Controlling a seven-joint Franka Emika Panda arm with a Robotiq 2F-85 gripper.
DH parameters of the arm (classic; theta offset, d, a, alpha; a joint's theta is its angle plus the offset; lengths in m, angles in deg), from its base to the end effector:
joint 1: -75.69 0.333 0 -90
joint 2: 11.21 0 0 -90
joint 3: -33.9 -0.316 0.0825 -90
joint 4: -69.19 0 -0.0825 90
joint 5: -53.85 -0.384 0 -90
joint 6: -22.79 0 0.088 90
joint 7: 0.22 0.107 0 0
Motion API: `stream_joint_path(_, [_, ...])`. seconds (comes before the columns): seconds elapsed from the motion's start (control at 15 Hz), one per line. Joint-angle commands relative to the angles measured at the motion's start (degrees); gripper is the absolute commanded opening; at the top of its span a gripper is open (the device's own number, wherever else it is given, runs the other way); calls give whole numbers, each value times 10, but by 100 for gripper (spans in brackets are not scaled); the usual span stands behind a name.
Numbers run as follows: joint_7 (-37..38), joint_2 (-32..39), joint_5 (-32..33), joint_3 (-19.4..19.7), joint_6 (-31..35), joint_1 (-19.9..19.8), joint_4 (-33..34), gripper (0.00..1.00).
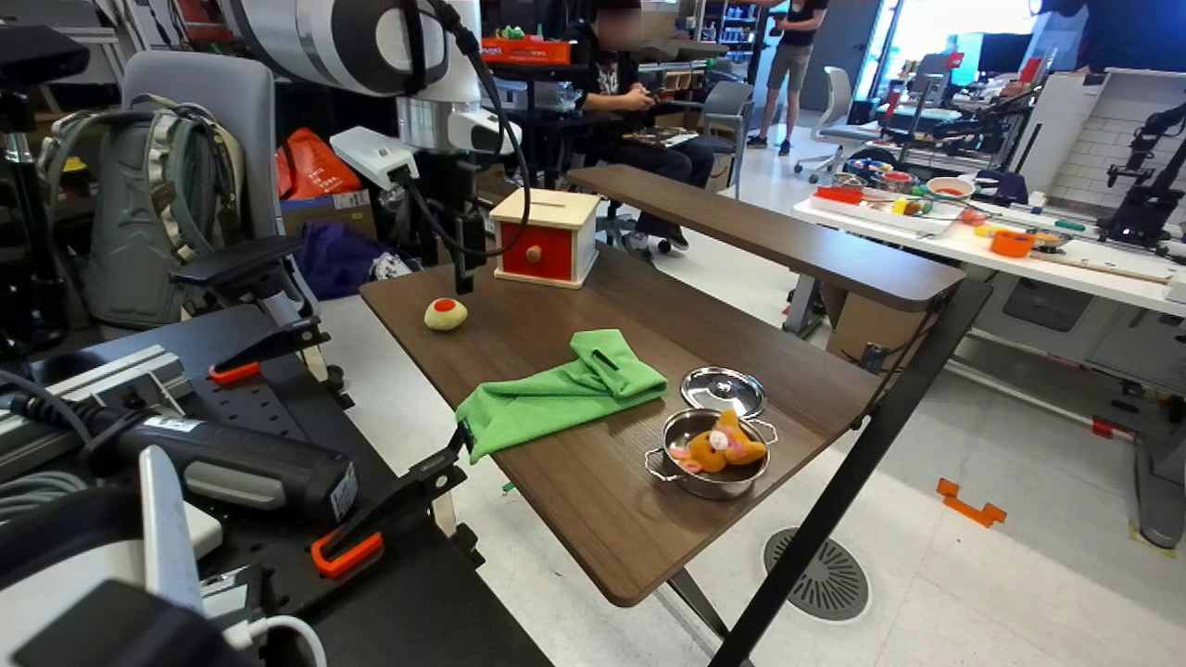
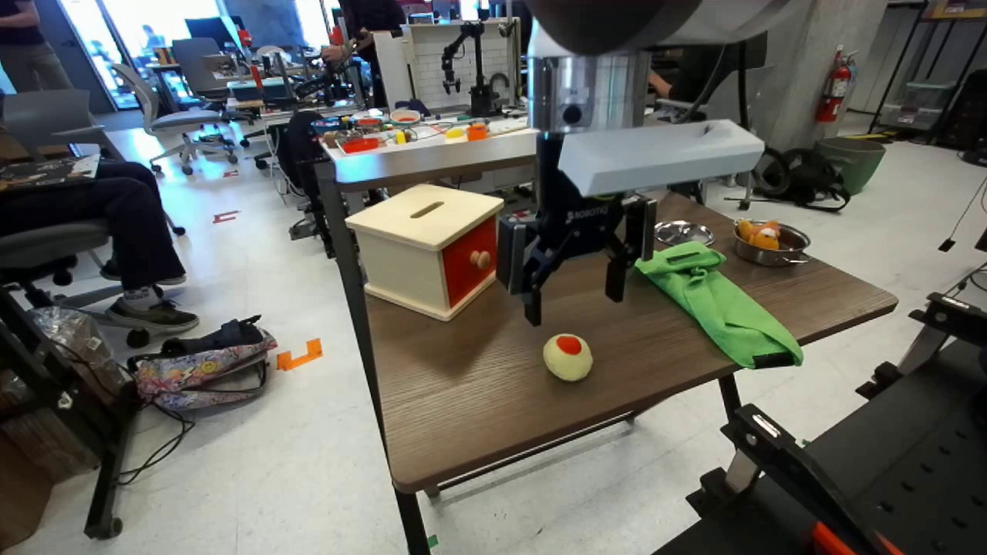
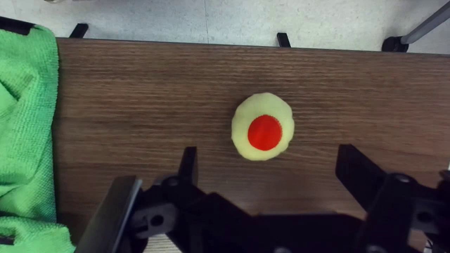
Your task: Move the white fluffy object to the top right
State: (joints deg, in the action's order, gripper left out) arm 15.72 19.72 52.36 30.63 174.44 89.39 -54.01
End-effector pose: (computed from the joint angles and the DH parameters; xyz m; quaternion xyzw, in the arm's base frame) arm 0.5340 0.1634 0.1419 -0.9995 0.0063 0.0263 0.0138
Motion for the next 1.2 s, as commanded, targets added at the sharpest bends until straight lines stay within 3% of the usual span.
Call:
stream_joint_path(0.0, [28,43,14,17,-41,25,47,100])
stream_joint_path(0.07, [29,51,14,17,-48,27,54,100])
stream_joint_path(0.2, [32,68,16,22,-71,33,70,74])
stream_joint_path(0.8, [33,105,27,39,-131,38,122,6])
stream_joint_path(0.87, [33,103,28,39,-137,38,122,0])
stream_joint_path(1.13, [39,66,51,49,-140,43,94,0])
